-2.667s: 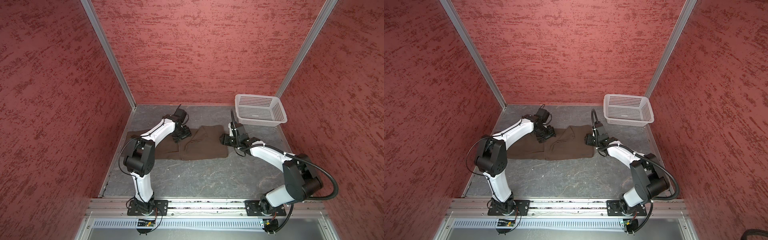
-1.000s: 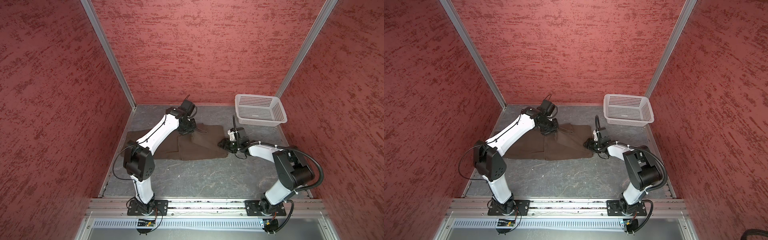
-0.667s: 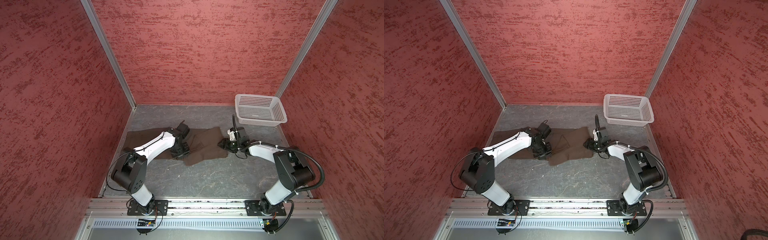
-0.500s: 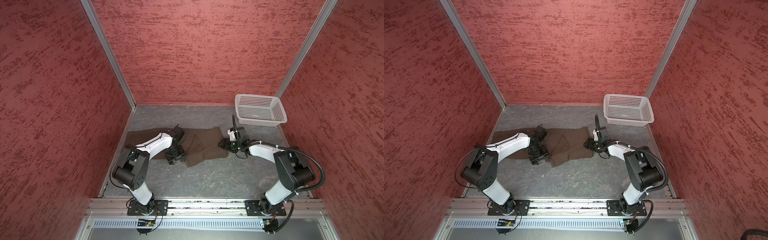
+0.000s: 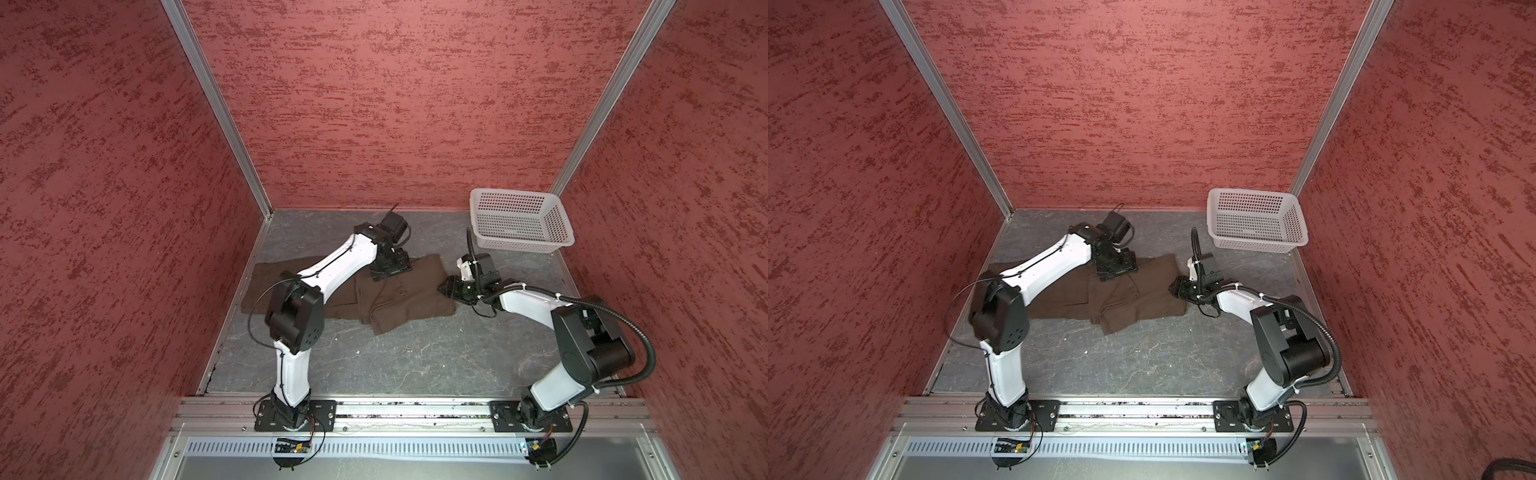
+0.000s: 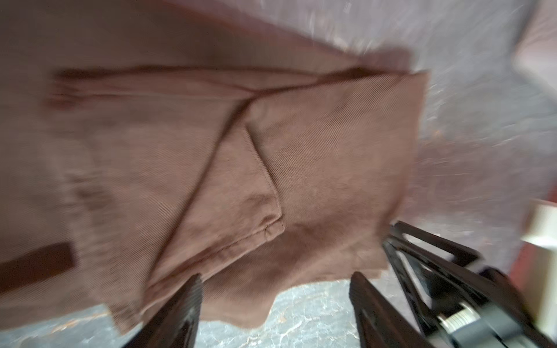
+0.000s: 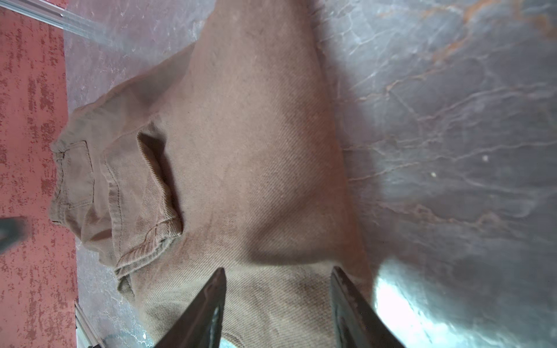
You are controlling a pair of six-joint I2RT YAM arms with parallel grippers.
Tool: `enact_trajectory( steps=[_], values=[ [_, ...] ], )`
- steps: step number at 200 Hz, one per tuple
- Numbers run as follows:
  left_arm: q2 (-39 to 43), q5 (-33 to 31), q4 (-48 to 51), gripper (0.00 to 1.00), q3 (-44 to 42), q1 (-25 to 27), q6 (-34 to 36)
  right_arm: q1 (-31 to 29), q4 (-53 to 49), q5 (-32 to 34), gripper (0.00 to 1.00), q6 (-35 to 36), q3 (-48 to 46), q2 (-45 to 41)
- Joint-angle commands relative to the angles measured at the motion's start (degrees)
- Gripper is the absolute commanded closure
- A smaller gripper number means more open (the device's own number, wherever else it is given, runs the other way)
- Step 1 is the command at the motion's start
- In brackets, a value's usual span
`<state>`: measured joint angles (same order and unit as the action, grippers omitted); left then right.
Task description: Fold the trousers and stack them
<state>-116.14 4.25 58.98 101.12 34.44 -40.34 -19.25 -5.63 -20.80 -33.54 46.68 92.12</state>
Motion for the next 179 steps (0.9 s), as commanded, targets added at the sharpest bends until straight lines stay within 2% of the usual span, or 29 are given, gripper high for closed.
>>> enact_trajectory(
  steps=[1, 23, 50, 66, 75, 83, 130, 160, 179],
  values=[
    [-5.84, -5.64, 7.67, 0.18, 6.73, 2.45, 3.2, 0.58, 0.42, 1.18, 0.44, -0.19, -1.08, -2.54],
    [-10.42, -10.22, 11.38, 0.19, 11.29, 4.93, 3.77, 0.76, -1.67, 1.92, 0.44, 1.52, -0.63, -2.12],
    [-14.51, -11.99, 14.44, 0.25, 13.66, 6.45, 3.95, 0.91, 0.34, 2.1, 0.44, 0.06, -2.28, -2.47],
    [-16.2, -12.27, 15.45, 0.32, 13.77, 6.69, 3.82, 1.05, 1.09, 1.12, 0.44, -0.56, -2.35, -1.7],
    [-16.74, -12.8, 15.51, 0.43, 13.31, 6.61, 3.55, 1.05, 0.63, 0.71, 0.44, -0.17, -1.46, -0.83],
    [-16.83, -12.86, 14.86, 0.47, 12.64, 6.47, 3.59, 1.05, -0.03, 0.56, 0.44, 0.33, -0.62, -0.08],
    [-15.31, -11.95, 10.03, 0.47, 10.06, 2.81, 6.11, 1.23, 1.64, -0.44, 0.45, -1.7, -0.06, 0.48],
    [-12.73, -9.45, 7.63, 0.86, 9.28, -0.07, 8.86, 1.42, -0.85, -0.37, 0.45, -0.16, 1.89, 1.69],
    [-9.33, -9.39, 6.22, 0.9, 8.08, -3.11, 10.93, 1.49, -0.64, 0.23, 0.45, -0.25, 1.57, 1.21]
  ],
)
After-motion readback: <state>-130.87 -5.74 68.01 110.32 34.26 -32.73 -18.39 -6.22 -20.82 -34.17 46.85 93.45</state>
